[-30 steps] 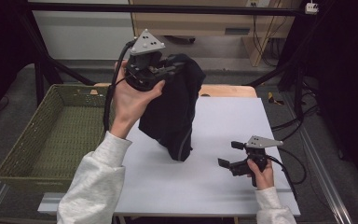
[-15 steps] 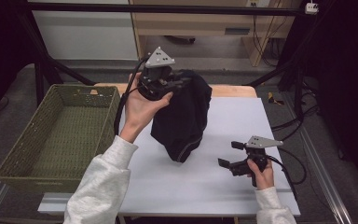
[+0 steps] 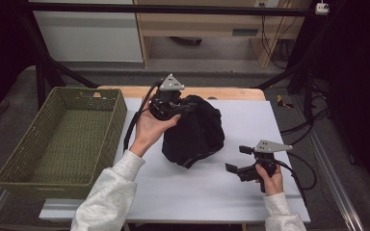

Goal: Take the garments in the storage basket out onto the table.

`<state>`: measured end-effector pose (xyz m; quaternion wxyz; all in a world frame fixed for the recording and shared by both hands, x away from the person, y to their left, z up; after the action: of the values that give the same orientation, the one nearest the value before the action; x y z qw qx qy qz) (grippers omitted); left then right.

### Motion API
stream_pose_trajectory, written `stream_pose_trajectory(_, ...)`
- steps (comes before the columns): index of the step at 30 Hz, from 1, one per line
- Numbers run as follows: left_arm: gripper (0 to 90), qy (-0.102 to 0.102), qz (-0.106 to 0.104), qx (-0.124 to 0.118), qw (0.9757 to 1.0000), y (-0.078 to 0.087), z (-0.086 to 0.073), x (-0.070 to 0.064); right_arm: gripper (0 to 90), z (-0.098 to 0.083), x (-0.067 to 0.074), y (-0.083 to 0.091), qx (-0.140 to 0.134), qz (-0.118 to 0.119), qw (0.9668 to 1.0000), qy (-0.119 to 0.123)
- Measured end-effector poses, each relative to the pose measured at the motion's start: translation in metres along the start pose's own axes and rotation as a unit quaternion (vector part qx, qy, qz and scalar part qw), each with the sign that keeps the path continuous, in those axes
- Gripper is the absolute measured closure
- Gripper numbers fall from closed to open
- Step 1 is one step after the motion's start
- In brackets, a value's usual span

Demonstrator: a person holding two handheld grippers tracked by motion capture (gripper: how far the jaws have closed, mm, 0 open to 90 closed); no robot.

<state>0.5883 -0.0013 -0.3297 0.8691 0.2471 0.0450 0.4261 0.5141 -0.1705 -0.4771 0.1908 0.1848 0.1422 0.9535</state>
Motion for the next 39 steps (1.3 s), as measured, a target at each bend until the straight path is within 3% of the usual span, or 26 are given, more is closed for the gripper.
stream_pose_trajectory(7, 72.0, -0.005, -0.003, 0.026, 0.9997, -0.017, -0.029, -0.001, 2.4, 0.0, 0.0, 0.0, -0.002, -0.001, 1.0, -0.001)
stream_pose_trajectory(13, 67.9, 0.015, -0.007, 0.028, 0.9995, -0.022, -0.05, 0.004, 2.4, 0.0, 0.0, -0.001, 0.0, -0.001, 1.0, -0.002)
stream_pose_trajectory(18, 61.8, 0.014, 0.0, 0.039, 0.9991, -0.026, -0.073, 0.008, 2.3, -0.001, 0.0, -0.001, 0.001, -0.001, 1.0, -0.003)
stream_pose_trajectory(24, 56.4, 0.027, -0.001, 0.049, 0.9984, -0.028, -0.091, 0.017, 2.3, -0.002, -0.001, -0.003, 0.003, -0.002, 1.0, -0.004)
stream_pose_trajectory(27, 49.5, 0.032, -0.004, 0.047, 0.9984, -0.028, -0.096, 0.019, 2.3, -0.002, -0.001, -0.003, 0.004, -0.003, 1.0, -0.002)
stream_pose_trajectory(33, 24.0, 0.047, -0.012, 0.038, 0.9981, -0.02, -0.097, 0.02, 2.3, -0.002, -0.001, -0.003, 0.004, -0.003, 1.0, -0.002)
stream_pose_trajectory(39, 9.9, 0.047, -0.014, 0.03, 0.9984, -0.003, -0.098, 0.024, 2.1, -0.002, -0.001, -0.003, 0.002, -0.003, 1.0, -0.003)
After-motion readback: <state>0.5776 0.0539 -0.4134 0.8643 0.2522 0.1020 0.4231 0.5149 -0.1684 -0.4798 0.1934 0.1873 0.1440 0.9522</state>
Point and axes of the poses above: each handheld gripper's, and its own axes: y roughly backward along the jaws, z roughly out of its top, x roughly to its left, the point moved 10 cm from there along -y, roughly forward along the jaws, and after that the axes turned 15 degrees about z, right-handed, at the moved point
